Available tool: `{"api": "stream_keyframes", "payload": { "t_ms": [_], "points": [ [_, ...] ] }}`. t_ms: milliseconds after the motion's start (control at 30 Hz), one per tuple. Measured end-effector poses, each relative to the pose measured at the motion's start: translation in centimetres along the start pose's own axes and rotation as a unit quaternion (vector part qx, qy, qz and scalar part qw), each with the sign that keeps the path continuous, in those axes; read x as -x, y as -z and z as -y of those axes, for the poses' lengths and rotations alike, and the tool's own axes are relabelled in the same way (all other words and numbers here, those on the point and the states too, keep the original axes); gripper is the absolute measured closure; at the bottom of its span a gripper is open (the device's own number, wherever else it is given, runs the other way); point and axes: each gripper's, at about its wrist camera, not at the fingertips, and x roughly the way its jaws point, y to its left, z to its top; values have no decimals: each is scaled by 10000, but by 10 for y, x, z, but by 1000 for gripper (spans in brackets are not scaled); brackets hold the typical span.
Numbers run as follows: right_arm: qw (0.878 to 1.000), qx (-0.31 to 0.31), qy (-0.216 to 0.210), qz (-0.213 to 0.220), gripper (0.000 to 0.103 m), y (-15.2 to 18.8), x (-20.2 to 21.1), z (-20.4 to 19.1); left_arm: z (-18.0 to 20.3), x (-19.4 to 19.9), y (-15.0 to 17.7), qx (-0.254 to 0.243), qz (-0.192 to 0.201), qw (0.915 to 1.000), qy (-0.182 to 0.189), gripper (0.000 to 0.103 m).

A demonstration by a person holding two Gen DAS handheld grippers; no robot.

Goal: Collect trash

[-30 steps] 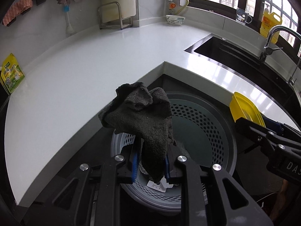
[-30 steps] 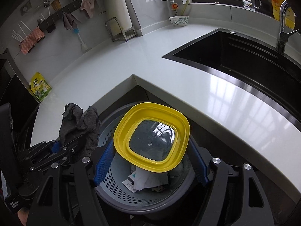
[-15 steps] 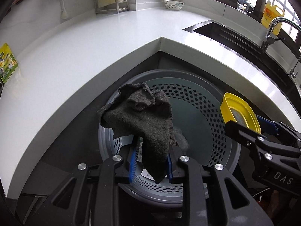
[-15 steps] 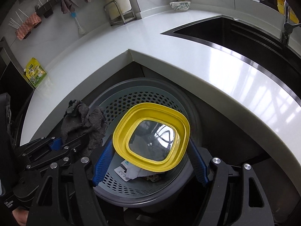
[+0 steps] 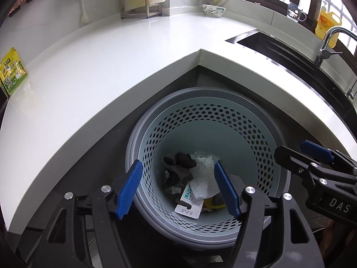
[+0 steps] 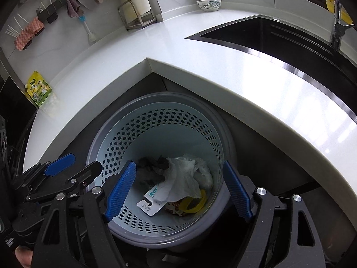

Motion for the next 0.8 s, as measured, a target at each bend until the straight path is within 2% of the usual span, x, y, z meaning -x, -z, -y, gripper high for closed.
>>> {"api": "stream_keyframes", "payload": {
  "t_ms": [800],
  "points": [
    [10000,-25,84,-1,27,3,1,1,-6,0,1,66,-1,10000,-48,32]
  ]
}}
